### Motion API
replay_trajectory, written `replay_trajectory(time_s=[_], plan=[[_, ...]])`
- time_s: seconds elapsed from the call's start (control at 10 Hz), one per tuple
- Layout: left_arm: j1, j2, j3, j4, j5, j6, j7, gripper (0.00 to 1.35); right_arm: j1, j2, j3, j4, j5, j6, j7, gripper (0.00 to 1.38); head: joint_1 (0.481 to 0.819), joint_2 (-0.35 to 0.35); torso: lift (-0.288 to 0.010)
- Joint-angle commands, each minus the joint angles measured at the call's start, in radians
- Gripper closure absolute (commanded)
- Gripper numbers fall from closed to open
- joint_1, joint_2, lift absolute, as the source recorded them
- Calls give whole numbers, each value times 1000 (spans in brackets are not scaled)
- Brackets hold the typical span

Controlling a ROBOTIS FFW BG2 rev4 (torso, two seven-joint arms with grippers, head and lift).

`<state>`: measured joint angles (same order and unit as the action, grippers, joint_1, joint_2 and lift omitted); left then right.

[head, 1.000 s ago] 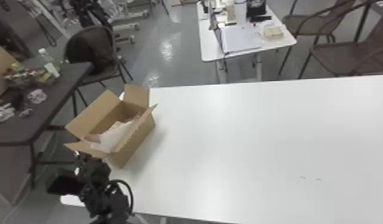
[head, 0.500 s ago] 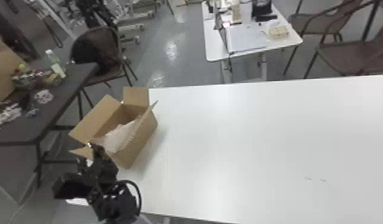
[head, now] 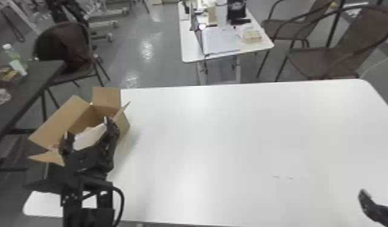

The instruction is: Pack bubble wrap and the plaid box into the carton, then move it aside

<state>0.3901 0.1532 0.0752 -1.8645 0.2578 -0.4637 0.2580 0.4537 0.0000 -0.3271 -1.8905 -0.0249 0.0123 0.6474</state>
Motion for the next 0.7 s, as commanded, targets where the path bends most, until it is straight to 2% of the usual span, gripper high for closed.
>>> replay_trajectory(time_s=[0.0, 0.2, 0.3, 0.6], plan=[[24, -49, -6, -51, -100, 91, -100, 173, 26, 1, 42, -25, 19, -51, -26, 102, 695, 136, -102], [78, -132, 83, -55, -203, 135, -395, 179, 69, 1, 100, -16, 34, -135, -74, 101, 695, 60, -102], [119, -155, 109, -51, -244, 152, -468, 179, 96, 1, 122, 5, 34, -196, -101, 105, 695, 51, -102], [199, -153, 109, 34, -218, 115, -496, 179, 135, 1, 129, 63, 45, -321, -138, 105, 695, 74, -102]])
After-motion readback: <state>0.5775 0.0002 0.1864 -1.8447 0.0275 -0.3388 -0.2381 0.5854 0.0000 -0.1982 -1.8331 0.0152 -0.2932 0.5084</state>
